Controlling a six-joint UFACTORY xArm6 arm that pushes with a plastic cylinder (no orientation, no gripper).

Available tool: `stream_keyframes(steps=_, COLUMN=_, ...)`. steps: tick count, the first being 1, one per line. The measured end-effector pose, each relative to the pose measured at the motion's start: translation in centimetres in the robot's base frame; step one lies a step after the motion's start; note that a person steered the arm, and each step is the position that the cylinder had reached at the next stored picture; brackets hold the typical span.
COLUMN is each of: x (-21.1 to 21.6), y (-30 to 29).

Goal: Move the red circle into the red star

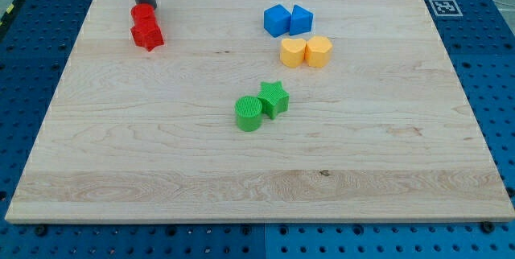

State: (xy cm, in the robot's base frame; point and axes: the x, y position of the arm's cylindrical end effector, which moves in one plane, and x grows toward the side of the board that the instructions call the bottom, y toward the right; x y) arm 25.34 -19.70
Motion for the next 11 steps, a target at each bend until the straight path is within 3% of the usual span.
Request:
stream_keyframes(steps=1, x=-0.5, y=0.0)
stream_keyframes(steps=3, x=-6.2, y=-3.1)
stream_keyframes(steps=5, x=-4.2, y=-7.9)
stream_keyframes(steps=8, x=1.5, y=-0.3)
stream_keyframes(steps=11, x=3.5, y=-6.0)
